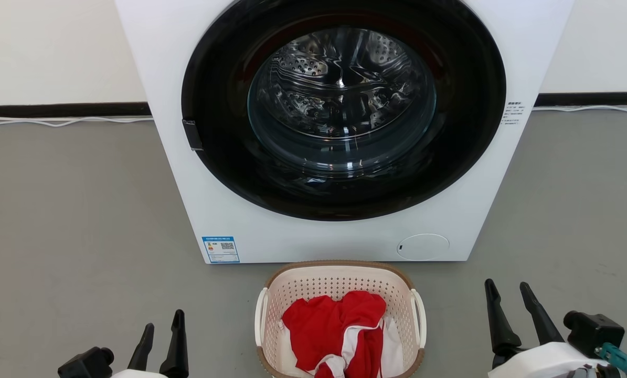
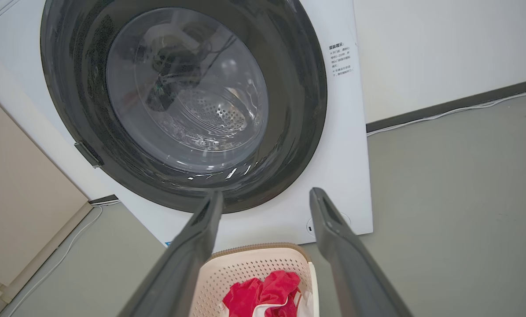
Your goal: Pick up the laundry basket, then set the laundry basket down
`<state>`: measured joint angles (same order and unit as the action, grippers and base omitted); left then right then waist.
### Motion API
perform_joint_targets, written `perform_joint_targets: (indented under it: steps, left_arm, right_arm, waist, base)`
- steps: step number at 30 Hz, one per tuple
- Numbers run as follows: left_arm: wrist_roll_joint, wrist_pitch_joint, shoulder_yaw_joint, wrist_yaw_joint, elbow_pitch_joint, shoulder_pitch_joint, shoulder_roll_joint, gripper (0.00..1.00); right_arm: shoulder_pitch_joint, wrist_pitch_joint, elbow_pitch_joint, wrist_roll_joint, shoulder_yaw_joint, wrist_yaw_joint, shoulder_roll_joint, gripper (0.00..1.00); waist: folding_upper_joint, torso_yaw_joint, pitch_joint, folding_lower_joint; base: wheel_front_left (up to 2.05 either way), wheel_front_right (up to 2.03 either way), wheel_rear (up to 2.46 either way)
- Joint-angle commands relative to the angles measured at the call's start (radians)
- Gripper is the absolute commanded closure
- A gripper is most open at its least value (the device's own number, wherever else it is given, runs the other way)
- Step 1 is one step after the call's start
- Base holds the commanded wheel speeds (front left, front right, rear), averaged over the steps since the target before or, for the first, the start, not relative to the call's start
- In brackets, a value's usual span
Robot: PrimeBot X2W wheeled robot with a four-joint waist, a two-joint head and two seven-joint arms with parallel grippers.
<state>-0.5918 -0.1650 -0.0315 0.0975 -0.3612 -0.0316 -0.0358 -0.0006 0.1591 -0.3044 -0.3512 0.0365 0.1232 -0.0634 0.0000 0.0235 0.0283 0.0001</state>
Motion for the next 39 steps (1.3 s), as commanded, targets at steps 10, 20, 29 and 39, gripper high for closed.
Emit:
perform_joint_targets:
  steps: [10, 20, 29, 39]
  left_arm:
    - [0.143, -0.041, -0.036, 0.004, 0.017, 0.026, -0.012, 0.0]
    - [0.26, -0.071, -0.049, 0.007, 0.01, 0.023, -0.013, 0.0]
    - [0.363, -0.097, -0.062, 0.01, 0.006, 0.024, -0.014, 0.0]
    - [0.361, -0.097, -0.07, 0.015, -0.003, 0.026, -0.014, 0.0]
  right_arm:
    - [-0.024, 0.047, 0.005, 0.157, -0.015, 0.006, -0.018, 0.0]
    - [-0.019, 0.077, -0.005, 0.287, -0.002, 0.007, -0.012, 0.0]
    - [-0.015, 0.103, -0.026, 0.385, 0.021, 0.008, -0.003, 0.0]
    - [-0.008, 0.103, -0.036, 0.376, 0.049, 0.008, 0.008, 0.0]
  waist:
    - [0.0, 0.001, -0.002, 0.0]
    - [0.0, 0.002, -0.002, 0.0]
    - [0.0, 0.004, -0.002, 0.0]
    - [0.0, 0.003, 0.0, 0.0]
  base:
    - [0.0, 0.0, 0.0]
    - [0.0, 0.0, 0.0]
    - [0.0, 0.0, 0.0]
    - [0.0, 0.0, 0.0]
